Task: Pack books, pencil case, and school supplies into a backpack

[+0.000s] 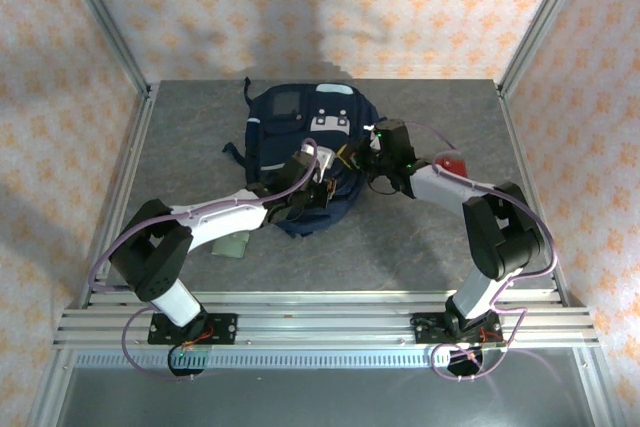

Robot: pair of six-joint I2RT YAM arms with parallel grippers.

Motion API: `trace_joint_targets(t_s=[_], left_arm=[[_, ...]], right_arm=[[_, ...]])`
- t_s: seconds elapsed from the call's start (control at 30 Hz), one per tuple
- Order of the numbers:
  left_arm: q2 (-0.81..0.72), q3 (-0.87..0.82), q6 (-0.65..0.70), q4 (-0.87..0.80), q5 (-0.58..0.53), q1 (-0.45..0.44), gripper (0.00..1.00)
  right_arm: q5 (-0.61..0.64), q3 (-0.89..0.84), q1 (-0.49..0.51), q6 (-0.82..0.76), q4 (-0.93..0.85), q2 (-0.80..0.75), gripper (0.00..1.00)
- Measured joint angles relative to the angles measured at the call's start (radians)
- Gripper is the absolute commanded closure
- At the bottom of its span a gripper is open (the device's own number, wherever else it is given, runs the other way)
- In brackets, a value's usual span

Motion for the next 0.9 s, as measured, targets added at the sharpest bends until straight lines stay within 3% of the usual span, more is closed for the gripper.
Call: trace_joint_targets(t_s=[0.17, 0.47, 0.67, 0.7, 0.8, 0.9], left_arm=[[-0.08, -0.109, -0.01, 0.002, -0.061, 0.024, 1.0], [-0.228, -0.294, -0.08, -0.009, -0.106, 0.251, 1.0], [-0.19, -0.243, -0.101, -0.011, -0.074, 0.197, 1.0], [-0.174, -0.22, -0.101, -0.012, -0.073, 0.173, 1.0], [-0.116, -0.136, -0.101, -0.008, -0.062, 0.105, 1.0], [-0.069, -0.083, -0.105, 0.0, -0.036, 0.067, 1.0]], right_arm=[[0.005, -0.004, -0.009, 0.002, -0.002, -0.001, 1.0], [-0.016, -0.003, -0.045, 0.005, -0.001, -0.001, 1.0], [-0.046, 0.095, -0.098, 0.003, -0.061, 0.037, 1.0], [-0.046, 0.119, -0.112, 0.001, -0.069, 0.048, 0.97], [-0.041, 0.169, -0.152, 0.003, -0.066, 0.068, 0.74], [-0.033, 0.166, -0.173, 0.018, -0.016, 0.068, 0.65]])
